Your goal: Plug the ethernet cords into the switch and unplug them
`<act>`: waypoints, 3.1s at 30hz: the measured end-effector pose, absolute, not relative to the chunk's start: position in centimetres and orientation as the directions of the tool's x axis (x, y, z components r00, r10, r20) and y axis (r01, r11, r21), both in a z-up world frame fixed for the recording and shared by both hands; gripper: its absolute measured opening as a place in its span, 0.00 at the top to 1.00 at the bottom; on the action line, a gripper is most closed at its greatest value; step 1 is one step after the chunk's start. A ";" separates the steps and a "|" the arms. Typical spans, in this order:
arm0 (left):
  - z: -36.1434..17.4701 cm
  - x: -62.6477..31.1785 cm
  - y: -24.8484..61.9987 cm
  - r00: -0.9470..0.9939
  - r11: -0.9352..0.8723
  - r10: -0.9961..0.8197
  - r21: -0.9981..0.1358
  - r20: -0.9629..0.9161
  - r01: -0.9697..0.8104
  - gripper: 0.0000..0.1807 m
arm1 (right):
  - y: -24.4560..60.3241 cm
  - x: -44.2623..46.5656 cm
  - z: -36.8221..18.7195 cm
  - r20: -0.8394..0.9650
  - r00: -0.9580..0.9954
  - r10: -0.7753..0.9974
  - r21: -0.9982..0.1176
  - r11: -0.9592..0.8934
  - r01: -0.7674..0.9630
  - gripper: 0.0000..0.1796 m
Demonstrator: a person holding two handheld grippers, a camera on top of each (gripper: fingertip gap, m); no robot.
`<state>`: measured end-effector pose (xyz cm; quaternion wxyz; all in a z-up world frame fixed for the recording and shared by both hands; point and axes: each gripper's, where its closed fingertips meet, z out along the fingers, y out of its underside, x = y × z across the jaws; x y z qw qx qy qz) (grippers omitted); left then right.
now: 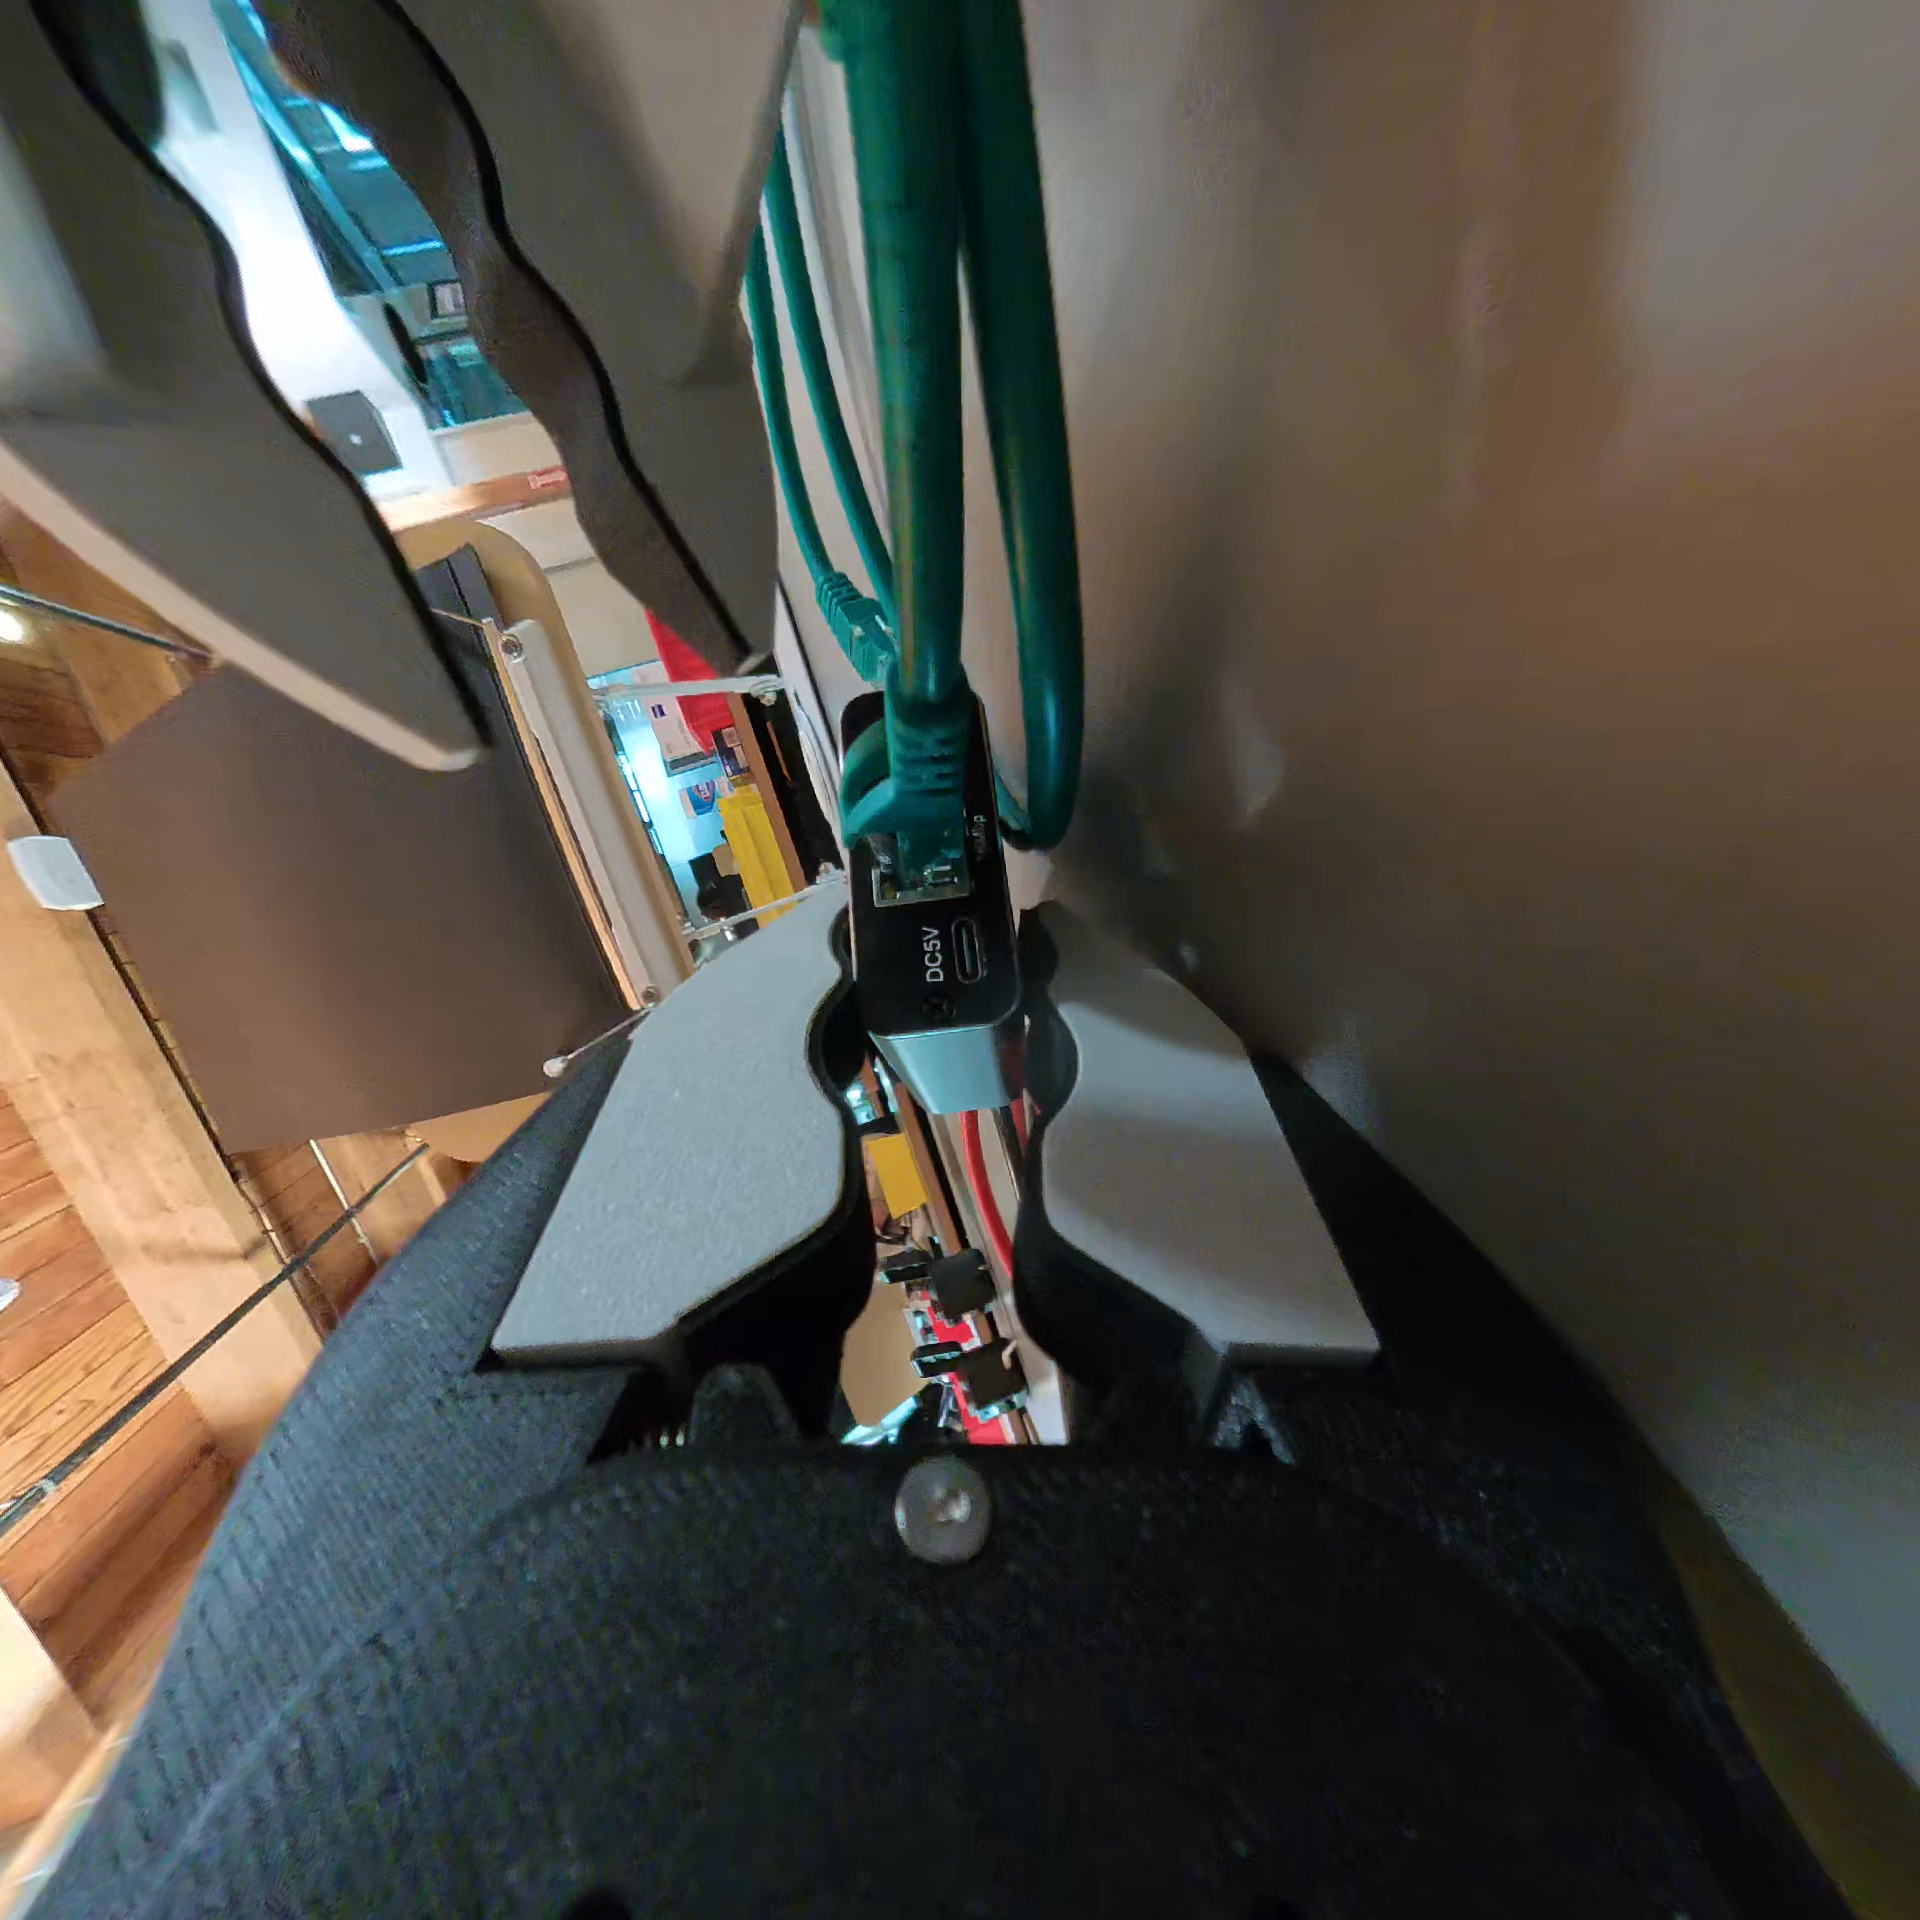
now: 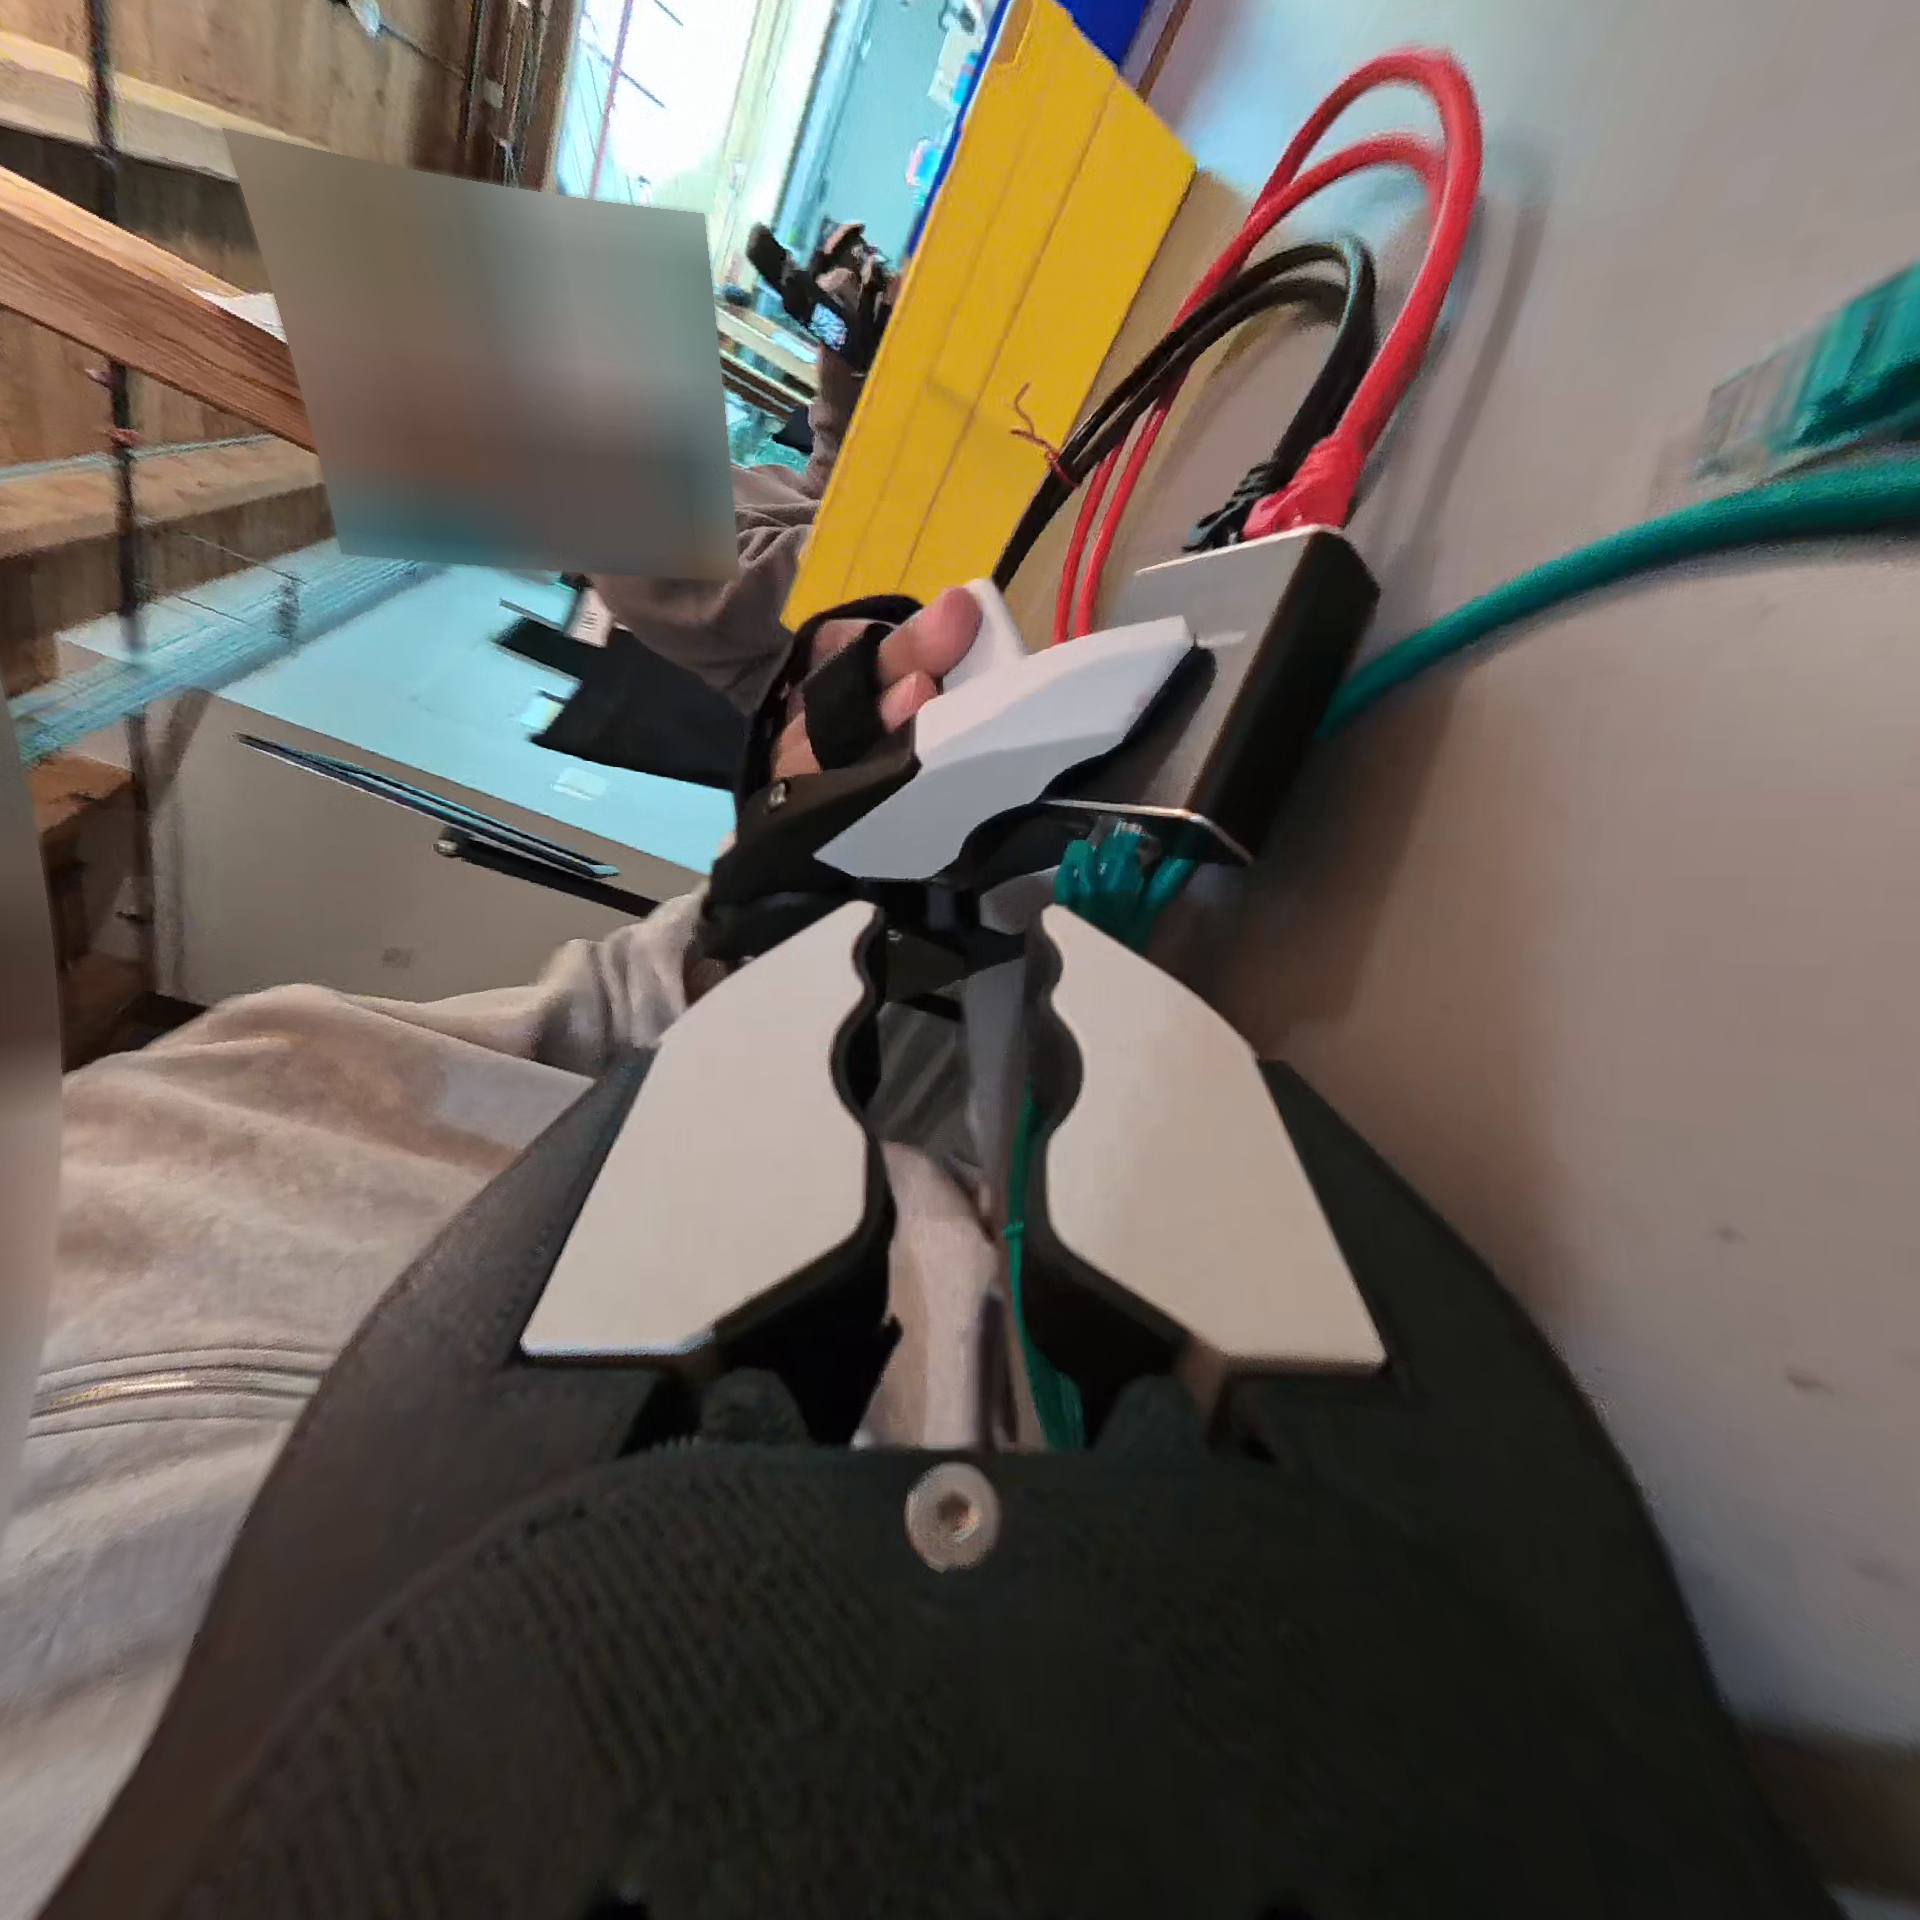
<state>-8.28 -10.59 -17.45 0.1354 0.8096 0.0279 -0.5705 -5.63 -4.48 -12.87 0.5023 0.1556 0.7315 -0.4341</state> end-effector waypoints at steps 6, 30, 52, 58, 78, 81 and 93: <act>-17.5 -8.3 -10.6 0.350 -0.965 -0.077 0.158 -0.934 0.209 0.85 | -4.3 -5.0 -15.1 -0.572 -0.799 -0.184 -0.695 0.626 0.354 0.87; -17.0 -7.2 -8.7 0.346 -0.977 -0.027 0.098 -0.938 0.188 0.87 | -3.8 -2.8 -16.0 -0.621 -0.762 -0.184 -0.618 0.713 0.331 0.97; -14.3 -7.1 -12.2 0.289 -0.971 0.093 -0.023 -0.953 0.236 0.86 | -4.9 -5.3 -9.4 -0.575 -0.739 -0.351 -0.808 0.381 0.448 0.85; -10.6 -6.3 -16.0 0.168 -0.878 0.426 -0.361 -0.889 0.315 0.86 | -1.9 -13.9 -3.5 -0.394 -0.909 -0.135 -0.899 -0.148 0.412 0.73; 1.0 -3.7 -15.8 0.304 0.335 0.891 -0.940 0.338 0.064 0.86 | -3.2 -12.1 -5.7 -0.350 -0.924 -0.155 -0.933 -0.028 0.358 0.67; 2.2 -3.3 -14.6 0.365 0.394 0.849 -0.918 0.383 0.045 0.86 | -3.1 -12.4 -5.8 -0.384 -0.909 -0.160 -0.919 -0.032 0.393 0.67; 0.7 -4.2 -12.6 0.429 0.441 0.791 -0.893 0.435 0.092 0.87 | 0.0 -8.8 1.6 -0.150 -0.951 -0.270 -0.942 -0.252 0.220 0.80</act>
